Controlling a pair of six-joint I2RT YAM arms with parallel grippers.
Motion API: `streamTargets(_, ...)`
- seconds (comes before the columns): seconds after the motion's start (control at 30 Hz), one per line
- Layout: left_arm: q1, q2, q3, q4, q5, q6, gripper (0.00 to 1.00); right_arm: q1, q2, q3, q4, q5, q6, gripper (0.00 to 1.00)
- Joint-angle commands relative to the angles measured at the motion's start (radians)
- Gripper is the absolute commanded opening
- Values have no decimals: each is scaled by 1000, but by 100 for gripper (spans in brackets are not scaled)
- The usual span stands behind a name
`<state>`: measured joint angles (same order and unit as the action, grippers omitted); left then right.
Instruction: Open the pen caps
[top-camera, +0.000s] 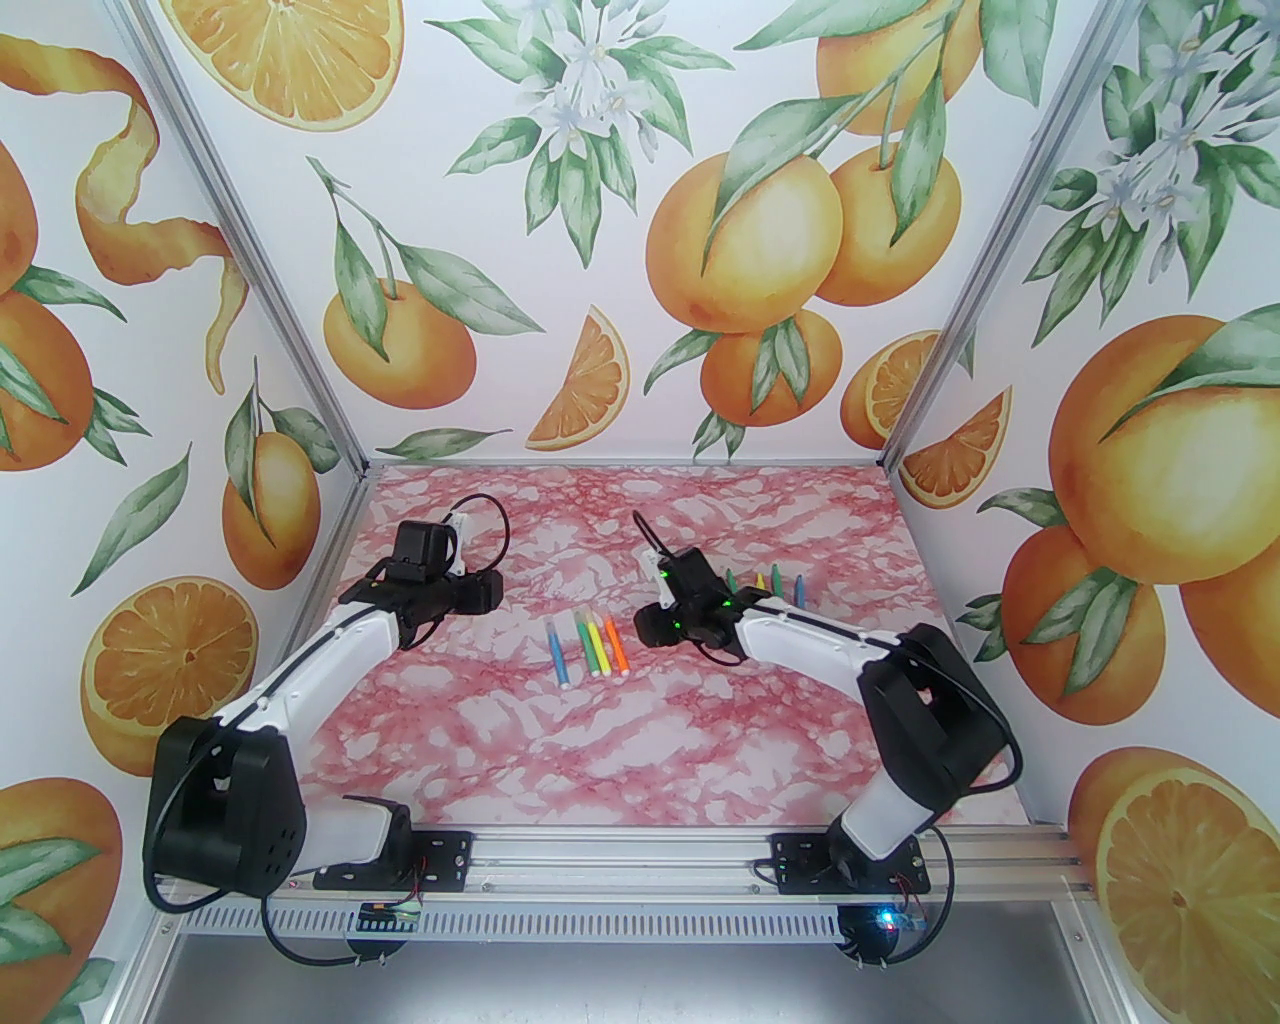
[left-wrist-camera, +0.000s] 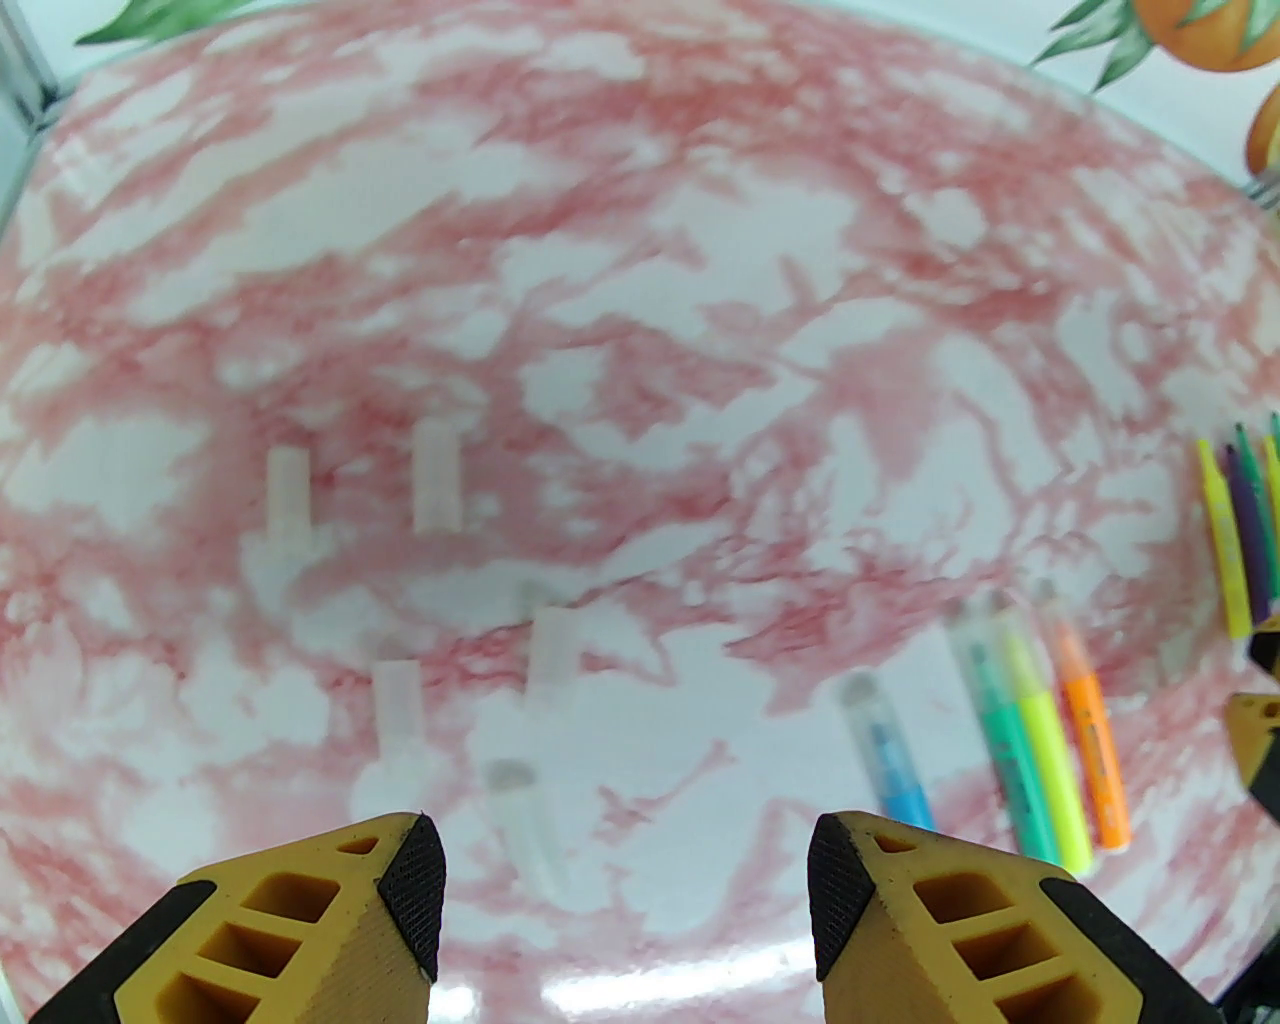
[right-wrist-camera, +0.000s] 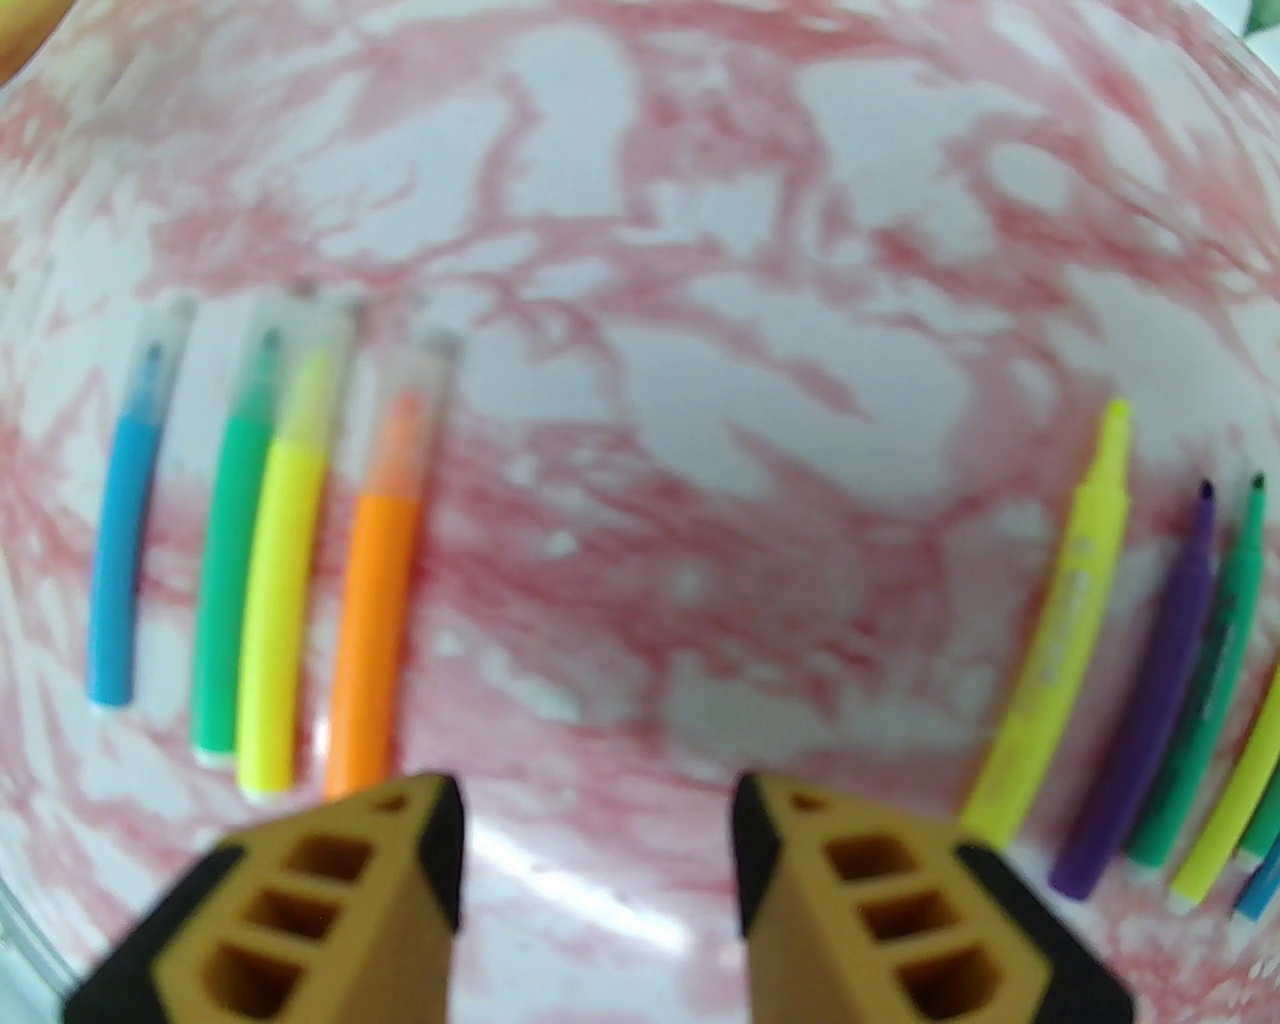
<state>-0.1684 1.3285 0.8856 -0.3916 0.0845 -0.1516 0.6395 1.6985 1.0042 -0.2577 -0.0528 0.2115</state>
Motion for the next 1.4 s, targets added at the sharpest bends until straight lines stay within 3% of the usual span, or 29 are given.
streamTargets(0.0,0,-62,-35,80,49,-12,65,26,39,28,31,-18,4,49)
streamTargets(0.17,1,-114,-66,109,55,-20,68,63,93,60,10,-2,6,48)
streamTargets(0.43,5,-175,-129,158,58,-28,85,94,134,71,26,-6,26,47)
streamTargets(0.97,18,-171,-134,149,49,-39,86,143,220,134,-63,92,19,46)
streamTargets(1.37,22,-163,-134,152,62,-42,86,145,263,177,-130,147,25,38)
